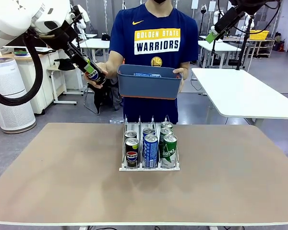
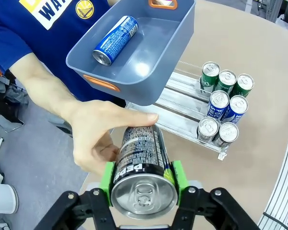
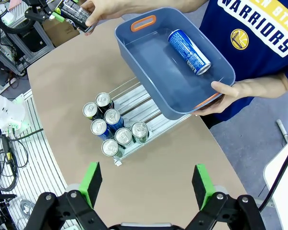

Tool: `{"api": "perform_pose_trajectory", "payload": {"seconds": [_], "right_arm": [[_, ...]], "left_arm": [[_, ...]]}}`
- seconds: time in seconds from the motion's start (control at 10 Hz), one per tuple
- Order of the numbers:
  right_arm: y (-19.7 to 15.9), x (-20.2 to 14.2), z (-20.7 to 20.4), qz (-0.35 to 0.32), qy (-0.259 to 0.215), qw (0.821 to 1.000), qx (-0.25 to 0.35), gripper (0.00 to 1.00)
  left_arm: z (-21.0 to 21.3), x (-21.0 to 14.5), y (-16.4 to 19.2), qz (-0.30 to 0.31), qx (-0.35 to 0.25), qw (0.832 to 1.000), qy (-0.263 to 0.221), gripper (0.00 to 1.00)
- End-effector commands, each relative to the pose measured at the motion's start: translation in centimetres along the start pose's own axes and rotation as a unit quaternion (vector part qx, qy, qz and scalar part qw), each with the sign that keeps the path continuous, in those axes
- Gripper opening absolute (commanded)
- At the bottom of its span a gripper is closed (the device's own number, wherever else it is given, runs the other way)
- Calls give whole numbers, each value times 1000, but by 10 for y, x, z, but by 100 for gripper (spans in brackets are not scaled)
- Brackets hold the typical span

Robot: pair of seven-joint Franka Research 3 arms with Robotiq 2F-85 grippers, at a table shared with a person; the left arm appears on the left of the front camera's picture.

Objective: Fill the beverage cans into the dispenser.
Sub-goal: Place the picked Pepsi coke in the line of the Automatic Can Dispenser with the same cans.

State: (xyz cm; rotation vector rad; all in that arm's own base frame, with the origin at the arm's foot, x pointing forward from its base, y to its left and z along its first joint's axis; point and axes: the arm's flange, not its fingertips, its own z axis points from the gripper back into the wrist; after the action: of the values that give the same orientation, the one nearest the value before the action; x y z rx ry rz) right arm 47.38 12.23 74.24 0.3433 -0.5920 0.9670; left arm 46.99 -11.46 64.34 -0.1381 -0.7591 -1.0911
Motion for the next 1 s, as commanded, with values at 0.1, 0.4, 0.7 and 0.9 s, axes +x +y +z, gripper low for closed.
{"api": "perform_pose_trajectory", "payload": {"seconds": [0.1,0.4,0.7,0.9], "right_arm": [[0,-1,1,5,-7,1000,2,100],[0,-1,1,5,-7,1000,2,100],[0,-1,1,5,-7,1000,2,100],[0,-1,1,5,-7,1000,2,100]], "left_arm": [[2,-1,1,-1,1,1000,-1,0],[2,-1,1,-1,1,1000,-1,0],[2,-1,1,-1,1,1000,-1,0],[2,-1,1,-1,1,1000,-1,0]]}}
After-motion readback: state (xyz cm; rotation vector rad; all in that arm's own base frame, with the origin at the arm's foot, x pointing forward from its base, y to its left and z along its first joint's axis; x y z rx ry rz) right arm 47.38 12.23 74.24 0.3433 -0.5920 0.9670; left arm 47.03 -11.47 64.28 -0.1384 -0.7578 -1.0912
